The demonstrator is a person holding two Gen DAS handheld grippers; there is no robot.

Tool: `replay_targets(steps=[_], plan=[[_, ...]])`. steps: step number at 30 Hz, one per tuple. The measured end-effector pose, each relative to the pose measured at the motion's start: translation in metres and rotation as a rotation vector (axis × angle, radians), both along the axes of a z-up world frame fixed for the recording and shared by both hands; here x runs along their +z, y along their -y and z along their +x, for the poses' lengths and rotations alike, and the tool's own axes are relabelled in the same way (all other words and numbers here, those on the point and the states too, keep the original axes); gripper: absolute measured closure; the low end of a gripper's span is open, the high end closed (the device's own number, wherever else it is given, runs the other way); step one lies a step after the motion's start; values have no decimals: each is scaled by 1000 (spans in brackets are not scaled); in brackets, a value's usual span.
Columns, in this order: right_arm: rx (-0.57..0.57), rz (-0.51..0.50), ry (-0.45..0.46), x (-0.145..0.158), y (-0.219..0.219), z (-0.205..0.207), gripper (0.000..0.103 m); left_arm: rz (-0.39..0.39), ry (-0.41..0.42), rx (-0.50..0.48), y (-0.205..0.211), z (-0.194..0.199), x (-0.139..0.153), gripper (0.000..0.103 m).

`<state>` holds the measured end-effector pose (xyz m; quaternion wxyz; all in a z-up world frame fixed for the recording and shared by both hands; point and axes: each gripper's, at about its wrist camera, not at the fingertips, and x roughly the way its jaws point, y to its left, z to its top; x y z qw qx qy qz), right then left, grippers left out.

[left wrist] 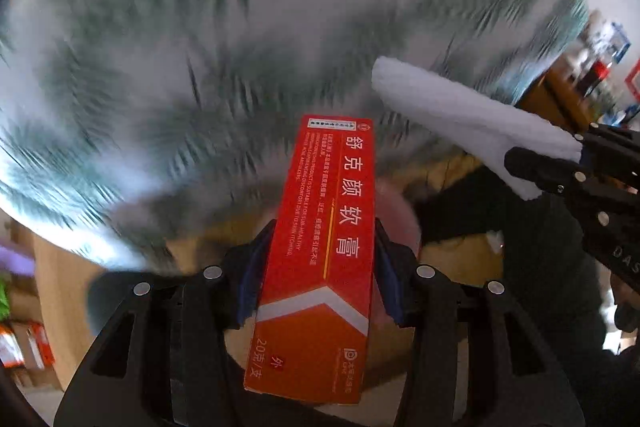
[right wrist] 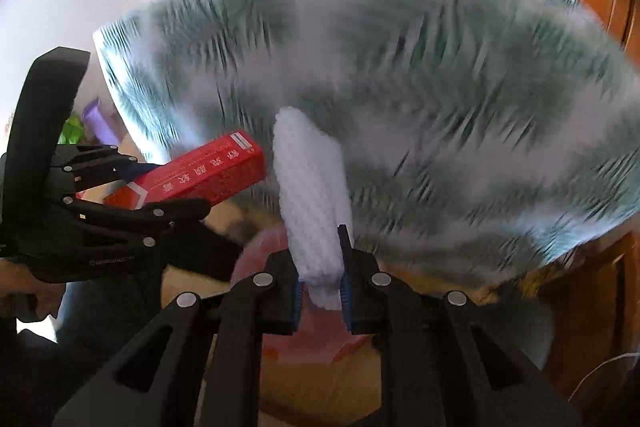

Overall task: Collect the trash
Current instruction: 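Lower the box and foam sleeve into the bin and open both tools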

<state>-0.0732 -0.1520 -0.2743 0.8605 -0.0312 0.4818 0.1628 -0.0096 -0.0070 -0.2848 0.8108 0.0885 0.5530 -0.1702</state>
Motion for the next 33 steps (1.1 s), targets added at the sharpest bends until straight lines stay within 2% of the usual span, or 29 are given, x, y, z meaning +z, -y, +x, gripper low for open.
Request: replay_targets(steps=[4,7,14,20,33], plan=[[15,-1,-151,-60,-8,17,89,27,-154,13,-3,12,-67,55],[17,-23,-244,-102,-15,33,89,54,-226,21,-4,20,-103,55],[25,-85,-368,-163,-24,58,88,95,-333,45,-12,38,-156,55],[37,-92,-427,-188,-23,69,88,102,-373,57,-8,47,-177,55],[44,-99,-450,-203,-27,75,88,109,-382,57,0,53,-184,52]])
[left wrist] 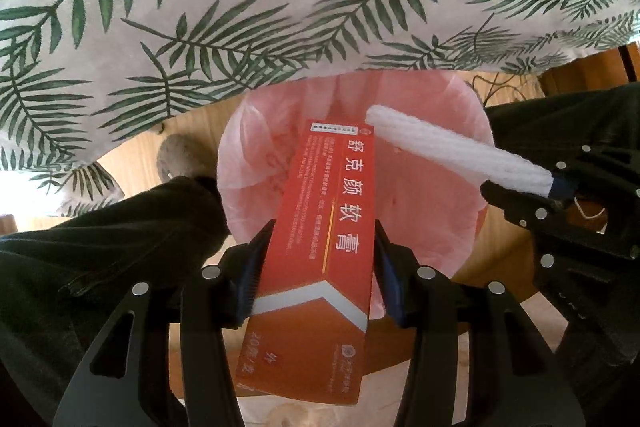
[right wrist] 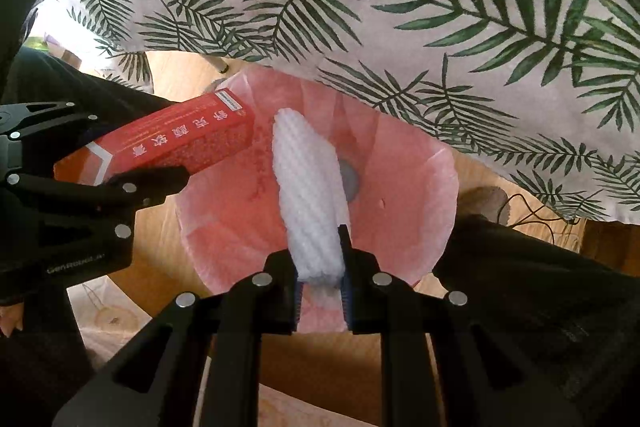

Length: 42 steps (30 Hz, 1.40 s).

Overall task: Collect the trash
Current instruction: 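Lower the box and foam sleeve into the bin and open both tools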

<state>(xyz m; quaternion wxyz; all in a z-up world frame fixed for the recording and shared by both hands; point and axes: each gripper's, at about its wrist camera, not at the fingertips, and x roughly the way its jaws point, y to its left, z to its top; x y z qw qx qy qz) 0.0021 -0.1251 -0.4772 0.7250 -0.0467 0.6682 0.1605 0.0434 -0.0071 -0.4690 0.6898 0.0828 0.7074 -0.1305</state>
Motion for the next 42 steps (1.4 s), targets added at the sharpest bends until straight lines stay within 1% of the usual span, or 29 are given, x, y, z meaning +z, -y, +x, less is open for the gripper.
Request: replay_targets(steps=[2,5,12,16,18,20,22,25,27,28,30,32,34,35,37,40,42], plan=[[2,0,-2,-1,0,0,87,0,3,2,-1,0,1,51],[4,1,-4,-2,-2,0,87,2,6,5,-3,0,1,47],[16,4,-19,-8,-7,0,85,11,17,14,-5,-2,4,42],[26,-1,-22,-11,-10,0,84,13,25,26,-8,-2,6,42],[31,-3,-23,-13,-11,0,83,15,28,35,-10,-2,7,41],[37,0,-27,-15,-13,1,78,18,34,39,-11,-2,8,39],[44,-5,-26,-17,-15,2,76,20,39,44,-11,-2,9,38],[47,-1,-29,-19,-17,2,67,23,38,51,-12,0,9,37],[44,5,-27,-19,-16,2,58,27,41,56,-13,1,9,35],[42,9,-26,-19,-16,3,46,27,42,59,-13,1,9,33],[41,9,-25,-18,-15,3,42,32,48,64,-15,2,10,30],[36,7,-15,-17,-14,3,32,37,52,70,-16,3,11,30],[35,3,-6,-15,-13,4,28,41,55,77,-18,3,11,30],[33,-3,6,-13,-13,4,23,43,57,83,-19,3,12,28],[34,-18,35,-9,-13,4,17,45,66,92,-20,3,13,20],[13,-39,72,-1,-11,5,10,65,98,101,-21,2,18,13],[0,-49,91,4,-9,6,8,81,119,90,-19,1,22,10]])
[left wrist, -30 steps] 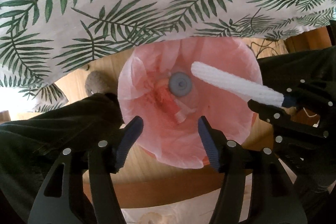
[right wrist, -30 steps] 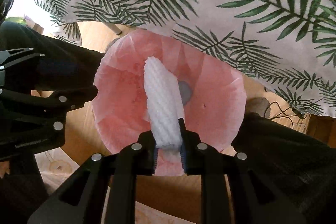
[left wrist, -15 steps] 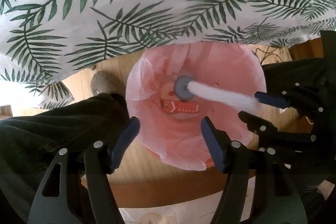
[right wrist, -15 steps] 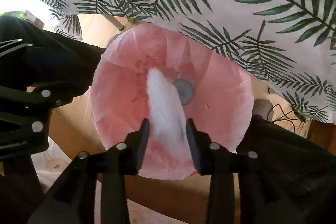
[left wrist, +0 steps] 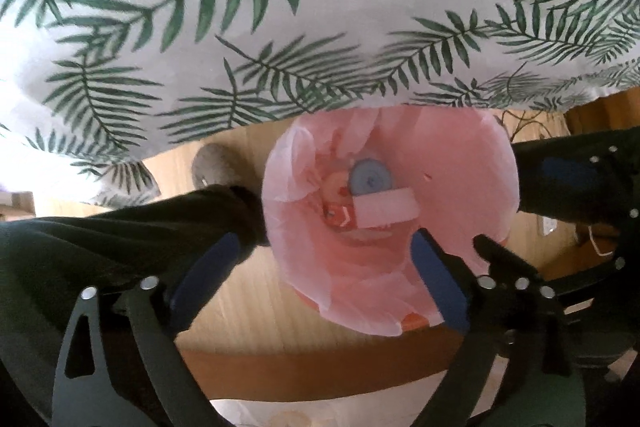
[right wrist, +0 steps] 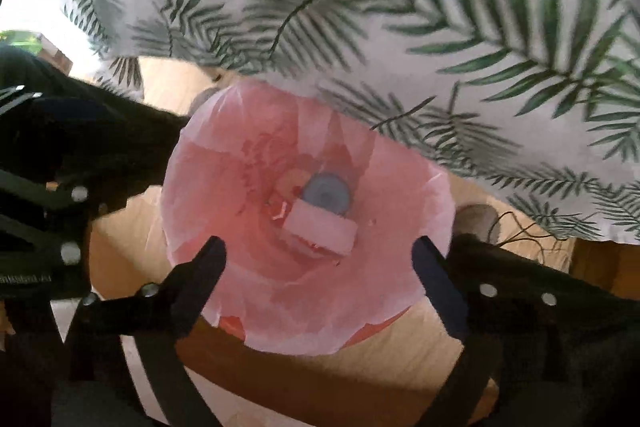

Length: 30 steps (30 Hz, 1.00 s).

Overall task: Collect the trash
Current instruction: 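Lower the box and foam sleeve into the bin and open both tools, then raise both tools back up toward the table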

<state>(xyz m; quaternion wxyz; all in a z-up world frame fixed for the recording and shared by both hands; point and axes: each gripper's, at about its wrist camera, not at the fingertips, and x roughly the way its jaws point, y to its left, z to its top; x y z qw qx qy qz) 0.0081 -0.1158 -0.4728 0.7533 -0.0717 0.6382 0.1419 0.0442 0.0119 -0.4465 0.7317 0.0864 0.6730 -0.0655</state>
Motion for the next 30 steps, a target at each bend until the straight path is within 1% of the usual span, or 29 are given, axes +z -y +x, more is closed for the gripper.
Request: replay_targets(steps=[3,8,13,15,16,18,19,24,26,28,29,30], plan=[[-9,-25,27,10,0,-2,6,27,54,-28,4,-3,12,8],[-32,-8,37,26,0,-8,5,33,94,-36,3,-6,30,6],[-53,-21,67,45,2,-13,5,40,99,-13,1,-7,44,6],[-62,-27,77,54,3,-15,5,29,100,0,-1,-8,50,6],[-65,-23,86,58,4,-17,5,35,109,7,-2,-9,52,6],[-76,-16,103,68,6,-19,5,71,129,10,-1,-10,58,6],[-82,2,115,77,8,-21,5,79,139,3,-1,-11,63,6],[-114,54,174,113,20,-30,5,-3,261,24,-6,-22,109,6],[-130,73,216,135,25,-37,5,-61,335,24,-9,-30,138,6],[-140,118,252,156,30,-43,5,-74,402,7,-6,-36,162,6],[-144,143,268,166,34,-46,5,-72,450,-16,-4,-41,178,6],[-151,166,293,180,37,-50,5,-63,476,-31,-4,-44,189,6]])
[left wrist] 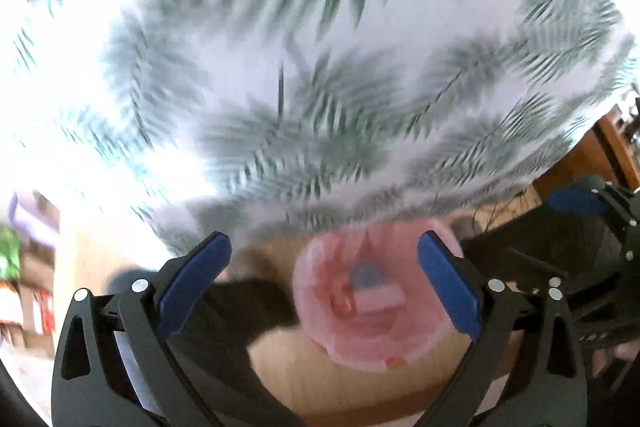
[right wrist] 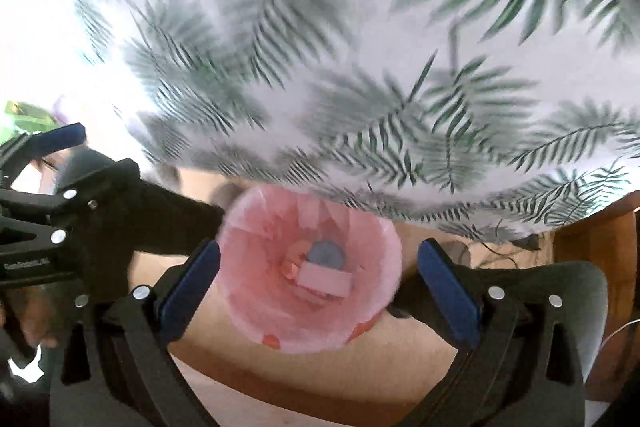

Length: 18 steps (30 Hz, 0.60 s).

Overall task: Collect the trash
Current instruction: 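Raise both tools back up toward the table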

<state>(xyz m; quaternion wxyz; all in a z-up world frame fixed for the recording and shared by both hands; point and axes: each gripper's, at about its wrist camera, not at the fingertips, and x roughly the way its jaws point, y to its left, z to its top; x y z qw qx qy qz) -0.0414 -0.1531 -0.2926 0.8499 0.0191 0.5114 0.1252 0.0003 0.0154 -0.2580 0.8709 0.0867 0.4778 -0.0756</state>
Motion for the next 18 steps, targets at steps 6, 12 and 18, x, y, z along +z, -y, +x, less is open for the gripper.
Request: replay_targets(steps=[6,12,18], plan=[[6,-33,183,78,11,-8,5,6,80,-55,6,6,70,6],[-13,-42,336,144,23,12,5,-72,172,-73,8,45,136,6],[-49,-70,434,188,33,65,5,-44,218,-59,16,102,161,6]])
